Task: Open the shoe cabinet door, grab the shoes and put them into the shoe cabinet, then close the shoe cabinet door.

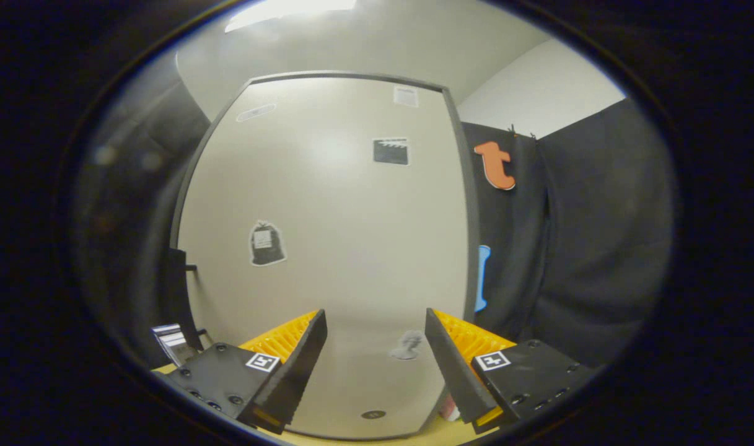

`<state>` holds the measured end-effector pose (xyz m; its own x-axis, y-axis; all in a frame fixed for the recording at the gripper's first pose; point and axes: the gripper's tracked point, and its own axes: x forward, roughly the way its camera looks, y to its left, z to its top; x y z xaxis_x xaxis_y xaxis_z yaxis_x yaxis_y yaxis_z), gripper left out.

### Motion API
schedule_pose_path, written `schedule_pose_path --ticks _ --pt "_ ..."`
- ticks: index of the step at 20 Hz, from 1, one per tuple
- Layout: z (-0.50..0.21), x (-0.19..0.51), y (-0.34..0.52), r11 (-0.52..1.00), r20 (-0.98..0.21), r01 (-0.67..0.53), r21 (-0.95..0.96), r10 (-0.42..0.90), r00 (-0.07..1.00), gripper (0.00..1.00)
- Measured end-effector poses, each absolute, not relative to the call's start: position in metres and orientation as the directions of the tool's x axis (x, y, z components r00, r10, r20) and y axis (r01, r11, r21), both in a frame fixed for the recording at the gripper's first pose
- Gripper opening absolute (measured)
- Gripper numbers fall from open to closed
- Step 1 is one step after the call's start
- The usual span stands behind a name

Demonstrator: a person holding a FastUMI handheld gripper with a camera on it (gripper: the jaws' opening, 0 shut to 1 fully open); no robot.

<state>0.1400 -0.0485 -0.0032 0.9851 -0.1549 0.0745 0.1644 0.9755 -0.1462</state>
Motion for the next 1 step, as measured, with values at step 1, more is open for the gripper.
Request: schedule_pose_path --ticks 1 --pt "0.0005 0.1371 -0.066 0.973 0.083 0.169 -0.16 -0.157 0.984 0.98"
